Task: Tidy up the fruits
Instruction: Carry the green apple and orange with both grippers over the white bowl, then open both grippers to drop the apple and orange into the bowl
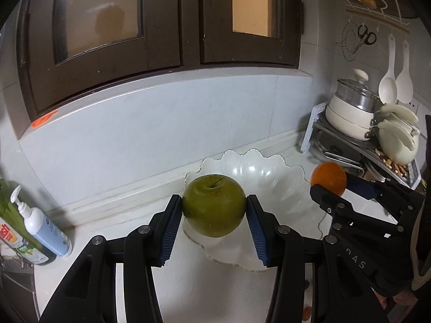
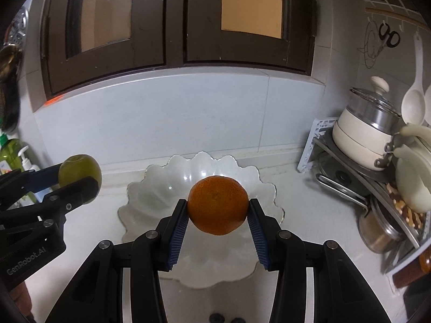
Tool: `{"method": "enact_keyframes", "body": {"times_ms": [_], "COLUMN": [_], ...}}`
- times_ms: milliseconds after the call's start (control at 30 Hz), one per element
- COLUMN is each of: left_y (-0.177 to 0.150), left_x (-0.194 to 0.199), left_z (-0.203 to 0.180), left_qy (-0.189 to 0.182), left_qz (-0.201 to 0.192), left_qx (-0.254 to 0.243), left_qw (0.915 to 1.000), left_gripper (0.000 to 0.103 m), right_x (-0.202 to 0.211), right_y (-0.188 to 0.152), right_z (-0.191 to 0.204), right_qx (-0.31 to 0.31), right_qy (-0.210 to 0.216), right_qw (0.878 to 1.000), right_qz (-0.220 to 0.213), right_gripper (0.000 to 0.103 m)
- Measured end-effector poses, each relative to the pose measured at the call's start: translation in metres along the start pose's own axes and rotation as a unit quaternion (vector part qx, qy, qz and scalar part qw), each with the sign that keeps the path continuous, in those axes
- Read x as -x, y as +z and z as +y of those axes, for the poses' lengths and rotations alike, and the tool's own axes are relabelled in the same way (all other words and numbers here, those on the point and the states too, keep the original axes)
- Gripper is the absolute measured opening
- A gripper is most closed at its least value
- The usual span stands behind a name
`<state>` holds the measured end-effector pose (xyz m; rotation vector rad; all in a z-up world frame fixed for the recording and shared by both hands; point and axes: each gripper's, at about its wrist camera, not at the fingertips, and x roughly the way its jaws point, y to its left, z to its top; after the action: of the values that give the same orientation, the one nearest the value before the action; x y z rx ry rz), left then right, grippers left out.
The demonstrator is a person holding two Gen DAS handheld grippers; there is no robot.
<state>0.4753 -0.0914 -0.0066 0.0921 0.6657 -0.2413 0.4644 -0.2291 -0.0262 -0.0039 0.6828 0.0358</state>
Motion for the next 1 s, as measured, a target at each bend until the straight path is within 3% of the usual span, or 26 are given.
{"method": "enact_keyframes", "body": {"times_ms": [600,1000], "left_y": [0.031,0.019], "left_x": [-0.1,-0.161], "left_z": [-0.002,-0.004], "left_qy": [-0.001,0.012], "left_qz": [0.083,0.153], "left_qx": [0.001,0.0], "left_qw": [0.9966,0.9882], "left_gripper": [0.048,0.048], "right_x": [-0.112,-0.164], "right_y": [0.017,0.008], "right_z": [-0.025,-0.034], "right_qx": [0.006,0.004], "right_qy": [0.013,0.014], "right_qw": [0.994,0.987], "right_qz": [0.108,0.159], "right_gripper": [0.046,0.046]}}
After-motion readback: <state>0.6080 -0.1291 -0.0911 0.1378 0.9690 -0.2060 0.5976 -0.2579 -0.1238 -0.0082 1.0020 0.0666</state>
